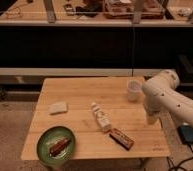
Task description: Move the arm in a circular motion
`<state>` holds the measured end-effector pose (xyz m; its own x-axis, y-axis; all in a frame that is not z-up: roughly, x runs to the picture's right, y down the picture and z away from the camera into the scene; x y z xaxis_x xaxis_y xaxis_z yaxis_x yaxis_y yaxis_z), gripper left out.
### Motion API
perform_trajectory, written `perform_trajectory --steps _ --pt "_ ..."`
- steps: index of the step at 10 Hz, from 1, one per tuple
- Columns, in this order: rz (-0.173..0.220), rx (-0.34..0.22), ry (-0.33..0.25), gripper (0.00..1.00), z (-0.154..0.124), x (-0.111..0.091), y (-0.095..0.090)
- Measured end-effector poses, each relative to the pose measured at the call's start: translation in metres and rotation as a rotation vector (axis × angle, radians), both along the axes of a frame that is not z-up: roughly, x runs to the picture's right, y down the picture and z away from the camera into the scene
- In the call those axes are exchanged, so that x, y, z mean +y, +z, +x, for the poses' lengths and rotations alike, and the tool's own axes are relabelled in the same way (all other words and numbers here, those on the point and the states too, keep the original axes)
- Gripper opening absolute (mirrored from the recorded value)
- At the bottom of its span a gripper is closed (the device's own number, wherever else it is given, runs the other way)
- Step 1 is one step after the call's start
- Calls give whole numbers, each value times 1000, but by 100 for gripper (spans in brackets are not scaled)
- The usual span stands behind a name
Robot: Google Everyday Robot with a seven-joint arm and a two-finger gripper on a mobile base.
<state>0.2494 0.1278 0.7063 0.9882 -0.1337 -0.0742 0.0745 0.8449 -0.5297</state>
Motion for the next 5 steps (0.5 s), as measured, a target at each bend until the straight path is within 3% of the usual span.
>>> perform_trajectory --steps 1,3,5 --pt "-8 -41 -26 65 -24 2 -6" --pt "-42 -212 -96 65 -104 2 -5" --pt "-49 -373 -156 65 -173 -15 2"
